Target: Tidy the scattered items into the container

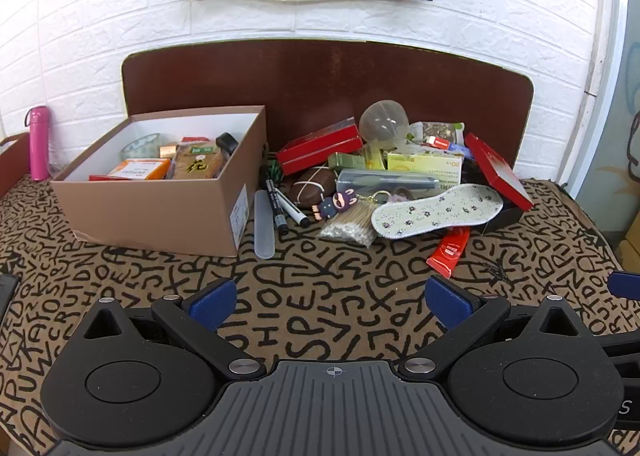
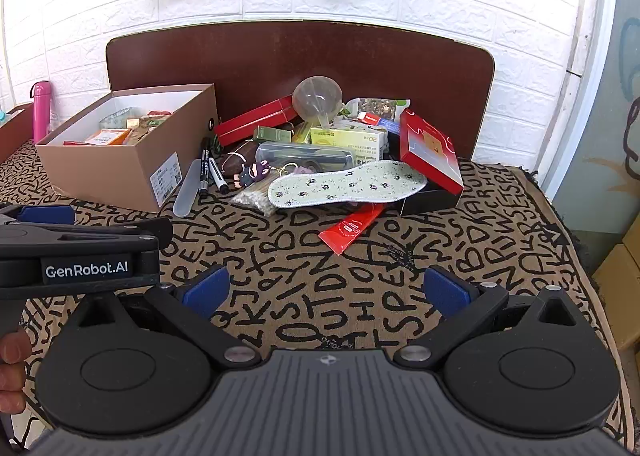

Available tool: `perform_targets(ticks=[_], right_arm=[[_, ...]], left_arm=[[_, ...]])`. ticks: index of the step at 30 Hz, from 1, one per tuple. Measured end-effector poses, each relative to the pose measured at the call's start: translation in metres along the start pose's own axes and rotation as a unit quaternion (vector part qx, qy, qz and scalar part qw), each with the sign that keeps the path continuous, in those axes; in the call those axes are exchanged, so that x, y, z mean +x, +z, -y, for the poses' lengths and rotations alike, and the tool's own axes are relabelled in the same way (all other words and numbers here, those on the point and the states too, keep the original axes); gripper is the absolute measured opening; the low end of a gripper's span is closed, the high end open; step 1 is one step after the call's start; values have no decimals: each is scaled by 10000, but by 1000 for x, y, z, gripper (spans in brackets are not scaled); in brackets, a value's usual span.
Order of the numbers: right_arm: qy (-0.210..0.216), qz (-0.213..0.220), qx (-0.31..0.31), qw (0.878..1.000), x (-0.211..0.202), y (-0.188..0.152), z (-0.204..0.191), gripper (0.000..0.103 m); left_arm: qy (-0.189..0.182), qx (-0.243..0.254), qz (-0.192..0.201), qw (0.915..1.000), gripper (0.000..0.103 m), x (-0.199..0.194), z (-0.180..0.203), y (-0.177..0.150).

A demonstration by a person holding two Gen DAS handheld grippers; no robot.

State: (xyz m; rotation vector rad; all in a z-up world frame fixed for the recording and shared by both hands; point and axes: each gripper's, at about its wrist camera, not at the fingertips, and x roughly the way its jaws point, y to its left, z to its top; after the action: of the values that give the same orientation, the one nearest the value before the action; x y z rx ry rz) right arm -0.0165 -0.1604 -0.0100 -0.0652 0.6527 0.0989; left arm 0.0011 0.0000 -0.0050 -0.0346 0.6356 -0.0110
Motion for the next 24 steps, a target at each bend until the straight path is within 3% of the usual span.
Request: perform_targets(ticks=[24], right_arm=[[43,-139,-38,9999,12,4,-2,103]], left_arm=[[-13,-124,-129,9998,103,11,-7,3]])
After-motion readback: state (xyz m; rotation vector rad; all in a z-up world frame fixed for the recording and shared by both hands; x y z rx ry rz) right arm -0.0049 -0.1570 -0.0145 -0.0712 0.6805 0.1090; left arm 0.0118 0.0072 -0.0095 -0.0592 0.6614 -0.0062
